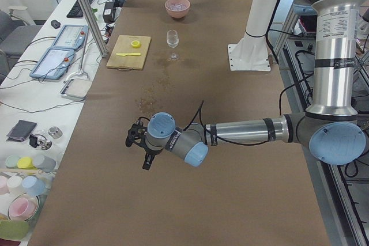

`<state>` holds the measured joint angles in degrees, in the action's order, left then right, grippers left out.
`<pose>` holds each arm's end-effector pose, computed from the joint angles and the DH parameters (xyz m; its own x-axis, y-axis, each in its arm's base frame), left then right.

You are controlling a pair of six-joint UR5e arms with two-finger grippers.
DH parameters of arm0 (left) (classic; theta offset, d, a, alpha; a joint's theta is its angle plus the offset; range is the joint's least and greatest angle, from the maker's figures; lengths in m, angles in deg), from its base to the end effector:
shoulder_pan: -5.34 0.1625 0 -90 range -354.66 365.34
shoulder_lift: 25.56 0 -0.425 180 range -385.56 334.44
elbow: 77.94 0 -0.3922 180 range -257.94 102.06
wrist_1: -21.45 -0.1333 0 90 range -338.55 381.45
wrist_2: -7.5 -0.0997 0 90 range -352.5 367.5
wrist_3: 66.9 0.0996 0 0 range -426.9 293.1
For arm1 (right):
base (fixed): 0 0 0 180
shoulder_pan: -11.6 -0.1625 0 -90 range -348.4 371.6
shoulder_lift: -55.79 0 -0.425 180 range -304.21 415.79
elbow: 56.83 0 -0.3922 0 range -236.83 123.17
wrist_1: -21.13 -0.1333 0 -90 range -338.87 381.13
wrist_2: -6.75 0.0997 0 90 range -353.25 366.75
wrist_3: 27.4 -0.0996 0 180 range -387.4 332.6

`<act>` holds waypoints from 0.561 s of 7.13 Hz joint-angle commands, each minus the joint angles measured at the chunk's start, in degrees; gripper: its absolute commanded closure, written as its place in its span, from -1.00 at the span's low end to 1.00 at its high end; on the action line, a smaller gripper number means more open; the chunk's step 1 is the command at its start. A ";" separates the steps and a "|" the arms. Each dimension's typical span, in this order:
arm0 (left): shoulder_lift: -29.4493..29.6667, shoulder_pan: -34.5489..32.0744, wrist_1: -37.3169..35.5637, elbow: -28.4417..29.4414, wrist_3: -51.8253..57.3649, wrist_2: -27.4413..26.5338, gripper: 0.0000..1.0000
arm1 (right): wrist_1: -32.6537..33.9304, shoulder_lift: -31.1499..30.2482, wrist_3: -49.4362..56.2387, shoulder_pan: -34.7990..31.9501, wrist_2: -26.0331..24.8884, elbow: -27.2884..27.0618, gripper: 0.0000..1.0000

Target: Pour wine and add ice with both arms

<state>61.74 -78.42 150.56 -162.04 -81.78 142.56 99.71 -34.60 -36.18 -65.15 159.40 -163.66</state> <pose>-0.0092 -0.4933 0.6557 0.6649 0.1995 -0.7198 0.0798 0.9392 0.3341 -0.0670 -0.4802 0.4704 0.3789 -0.3720 0.8474 0.1465 0.9282 0.3420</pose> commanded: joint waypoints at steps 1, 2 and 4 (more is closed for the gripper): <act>-0.20 0.00 -0.01 -0.10 -0.07 -0.24 -0.96 | -4.90 1.36 -9.74 9.31 -13.71 -1.71 -1.00; -0.38 0.00 0.08 -0.10 -0.07 -0.24 -0.96 | -5.19 1.54 -13.24 13.35 -18.13 -1.72 -1.00; -0.55 0.09 0.08 -0.02 -0.07 -0.24 -0.96 | -5.28 1.54 -13.45 16.11 -22.21 1.43 -0.98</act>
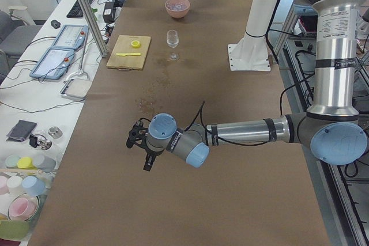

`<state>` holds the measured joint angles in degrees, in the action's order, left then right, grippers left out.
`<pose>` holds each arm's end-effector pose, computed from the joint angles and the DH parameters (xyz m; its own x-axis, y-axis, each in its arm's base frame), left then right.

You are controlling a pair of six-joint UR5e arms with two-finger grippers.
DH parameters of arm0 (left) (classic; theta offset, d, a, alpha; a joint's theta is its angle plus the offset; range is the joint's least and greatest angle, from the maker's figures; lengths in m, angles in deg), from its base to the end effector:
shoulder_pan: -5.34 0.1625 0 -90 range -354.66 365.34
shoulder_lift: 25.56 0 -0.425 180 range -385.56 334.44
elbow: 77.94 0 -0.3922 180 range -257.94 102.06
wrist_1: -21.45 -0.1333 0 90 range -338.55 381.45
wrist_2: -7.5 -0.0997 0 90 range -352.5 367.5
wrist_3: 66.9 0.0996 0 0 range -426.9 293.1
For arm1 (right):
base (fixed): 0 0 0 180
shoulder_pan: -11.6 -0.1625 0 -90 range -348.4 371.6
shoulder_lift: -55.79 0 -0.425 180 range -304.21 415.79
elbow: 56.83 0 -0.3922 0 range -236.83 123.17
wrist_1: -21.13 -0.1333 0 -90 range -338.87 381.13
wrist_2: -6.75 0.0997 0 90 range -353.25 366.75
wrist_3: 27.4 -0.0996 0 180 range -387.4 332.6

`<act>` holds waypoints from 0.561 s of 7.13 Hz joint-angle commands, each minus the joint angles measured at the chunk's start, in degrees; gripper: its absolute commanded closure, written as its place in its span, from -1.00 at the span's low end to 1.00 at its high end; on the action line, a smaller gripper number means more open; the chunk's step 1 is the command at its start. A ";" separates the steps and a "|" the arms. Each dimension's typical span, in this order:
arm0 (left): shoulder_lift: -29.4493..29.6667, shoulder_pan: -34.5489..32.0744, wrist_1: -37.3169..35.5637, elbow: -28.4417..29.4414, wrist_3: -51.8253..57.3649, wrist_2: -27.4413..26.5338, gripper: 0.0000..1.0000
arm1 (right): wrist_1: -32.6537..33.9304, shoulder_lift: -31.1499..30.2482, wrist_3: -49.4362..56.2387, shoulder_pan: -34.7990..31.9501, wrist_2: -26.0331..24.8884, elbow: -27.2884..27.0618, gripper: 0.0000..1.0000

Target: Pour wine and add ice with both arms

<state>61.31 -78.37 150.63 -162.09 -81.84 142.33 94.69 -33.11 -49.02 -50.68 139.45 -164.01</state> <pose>-0.0095 -0.4899 0.6590 0.6680 0.1942 -0.7184 0.0802 0.9409 0.3289 -0.1763 -0.4769 0.4678 0.5786 -0.3676 0.7281 0.1819 0.9284 0.3241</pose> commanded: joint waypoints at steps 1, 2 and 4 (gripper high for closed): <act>-0.12 0.04 0.27 0.12 0.00 0.00 -0.96 | -0.26 0.30 -0.62 2.42 -2.36 2.15 -0.95; -0.21 0.04 0.27 0.21 0.00 0.00 -0.96 | -0.17 1.00 -0.53 2.78 -2.28 3.37 -0.88; -0.21 0.04 0.27 0.30 0.17 0.00 -0.96 | -0.26 4.25 -0.09 3.39 -2.27 7.67 -0.81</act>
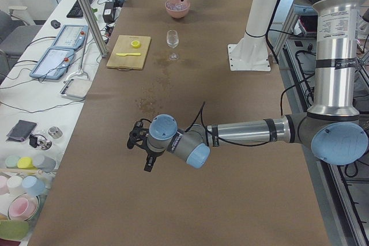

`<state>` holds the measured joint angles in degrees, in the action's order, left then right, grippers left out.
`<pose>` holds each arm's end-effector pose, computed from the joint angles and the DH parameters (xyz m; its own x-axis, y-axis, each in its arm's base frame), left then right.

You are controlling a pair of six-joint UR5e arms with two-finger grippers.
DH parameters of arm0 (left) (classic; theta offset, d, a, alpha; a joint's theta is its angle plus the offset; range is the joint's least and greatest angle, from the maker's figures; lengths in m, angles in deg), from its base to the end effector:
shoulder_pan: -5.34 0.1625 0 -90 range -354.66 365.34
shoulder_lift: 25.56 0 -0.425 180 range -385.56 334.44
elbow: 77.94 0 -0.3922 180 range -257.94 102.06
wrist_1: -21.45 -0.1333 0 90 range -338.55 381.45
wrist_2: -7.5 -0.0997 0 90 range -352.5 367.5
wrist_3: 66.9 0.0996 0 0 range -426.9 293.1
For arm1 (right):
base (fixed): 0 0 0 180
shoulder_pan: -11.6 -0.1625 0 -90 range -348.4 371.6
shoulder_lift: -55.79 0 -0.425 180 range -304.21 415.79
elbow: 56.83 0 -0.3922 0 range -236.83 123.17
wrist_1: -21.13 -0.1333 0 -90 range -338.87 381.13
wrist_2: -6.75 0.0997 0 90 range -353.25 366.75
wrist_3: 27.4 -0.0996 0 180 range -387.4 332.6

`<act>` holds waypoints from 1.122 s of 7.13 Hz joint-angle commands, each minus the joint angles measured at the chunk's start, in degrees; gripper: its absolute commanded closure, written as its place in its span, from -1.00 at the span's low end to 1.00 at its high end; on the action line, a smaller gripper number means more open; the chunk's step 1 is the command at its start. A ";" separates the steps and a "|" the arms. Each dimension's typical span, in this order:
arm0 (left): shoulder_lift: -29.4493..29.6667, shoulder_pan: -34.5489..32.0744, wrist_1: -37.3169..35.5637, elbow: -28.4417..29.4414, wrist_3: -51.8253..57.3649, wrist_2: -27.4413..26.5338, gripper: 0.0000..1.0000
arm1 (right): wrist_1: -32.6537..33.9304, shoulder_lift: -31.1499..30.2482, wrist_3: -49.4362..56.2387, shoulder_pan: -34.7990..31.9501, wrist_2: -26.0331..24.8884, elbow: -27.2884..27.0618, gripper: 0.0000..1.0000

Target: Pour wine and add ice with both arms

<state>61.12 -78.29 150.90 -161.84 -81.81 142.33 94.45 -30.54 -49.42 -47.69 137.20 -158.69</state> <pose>-0.0090 -0.4880 0.6622 0.6680 0.1935 -0.7186 0.0785 0.9419 0.3266 -0.2115 -0.4906 0.4926 0.6048 -0.3632 0.7087 0.2215 0.9316 0.2883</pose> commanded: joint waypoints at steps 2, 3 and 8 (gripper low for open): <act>-0.02 0.04 0.01 0.05 0.14 0.00 -0.96 | -0.81 1.70 0.31 0.67 -0.02 3.32 -0.66; -0.02 0.04 0.01 0.05 0.23 0.00 -0.96 | -0.82 1.70 0.31 0.84 -0.02 3.59 -0.54; -0.19 -0.04 0.19 -0.04 0.23 0.09 -0.96 | -0.82 1.87 0.22 1.64 -0.02 4.74 1.00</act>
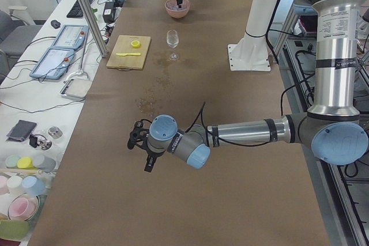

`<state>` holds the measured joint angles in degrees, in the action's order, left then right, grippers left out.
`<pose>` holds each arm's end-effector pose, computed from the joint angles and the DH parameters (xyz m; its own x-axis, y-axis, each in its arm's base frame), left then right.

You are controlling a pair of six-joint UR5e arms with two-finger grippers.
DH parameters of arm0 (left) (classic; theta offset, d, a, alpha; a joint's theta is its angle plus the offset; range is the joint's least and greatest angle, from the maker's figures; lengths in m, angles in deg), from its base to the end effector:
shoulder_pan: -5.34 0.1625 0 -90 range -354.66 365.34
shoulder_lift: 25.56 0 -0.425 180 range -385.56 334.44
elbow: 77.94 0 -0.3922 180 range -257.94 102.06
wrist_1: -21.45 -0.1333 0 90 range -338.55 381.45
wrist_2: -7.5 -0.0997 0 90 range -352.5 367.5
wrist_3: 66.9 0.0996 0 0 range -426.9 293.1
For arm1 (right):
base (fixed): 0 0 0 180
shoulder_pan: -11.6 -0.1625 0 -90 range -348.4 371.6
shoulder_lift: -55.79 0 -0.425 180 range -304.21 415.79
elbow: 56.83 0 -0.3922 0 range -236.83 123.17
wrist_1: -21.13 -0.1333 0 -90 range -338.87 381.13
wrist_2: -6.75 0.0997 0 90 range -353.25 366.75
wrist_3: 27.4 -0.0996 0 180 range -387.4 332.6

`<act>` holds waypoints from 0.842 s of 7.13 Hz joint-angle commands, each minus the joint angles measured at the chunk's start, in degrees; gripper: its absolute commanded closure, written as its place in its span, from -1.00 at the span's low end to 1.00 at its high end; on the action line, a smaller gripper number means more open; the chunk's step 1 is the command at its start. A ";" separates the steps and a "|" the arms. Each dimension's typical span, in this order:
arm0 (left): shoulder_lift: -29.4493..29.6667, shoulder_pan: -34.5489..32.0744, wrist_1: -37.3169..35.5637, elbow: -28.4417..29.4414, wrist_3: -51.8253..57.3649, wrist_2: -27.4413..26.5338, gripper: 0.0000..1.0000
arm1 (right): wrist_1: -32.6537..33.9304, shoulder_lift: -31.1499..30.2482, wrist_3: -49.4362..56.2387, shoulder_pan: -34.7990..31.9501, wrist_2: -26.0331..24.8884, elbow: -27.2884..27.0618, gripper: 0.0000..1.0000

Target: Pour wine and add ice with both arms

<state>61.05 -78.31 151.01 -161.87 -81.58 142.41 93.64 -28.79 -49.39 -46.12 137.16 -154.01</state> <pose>-0.0091 -0.4874 0.6622 0.6673 0.1983 -0.7179 0.0759 0.9408 0.3304 -0.2341 -0.4993 0.5157 0.6090 -0.3579 0.7078 0.2524 0.9335 0.2549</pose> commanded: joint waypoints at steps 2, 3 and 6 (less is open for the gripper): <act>-0.04 0.06 0.08 0.00 0.00 0.09 -0.96 | 0.61 2.39 -0.15 -0.19 0.81 -2.82 1.00; -0.12 -0.03 0.08 -0.09 0.00 0.09 -0.96 | 2.71 4.76 -0.59 -0.37 0.81 -5.02 1.00; -0.04 0.06 0.08 0.43 0.00 0.09 -0.96 | 10.19 21.70 -21.95 2.51 0.99 -5.21 1.00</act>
<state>60.97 -78.26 151.08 -161.65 -81.58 142.50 101.95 -13.67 -61.46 -45.57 138.21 -159.10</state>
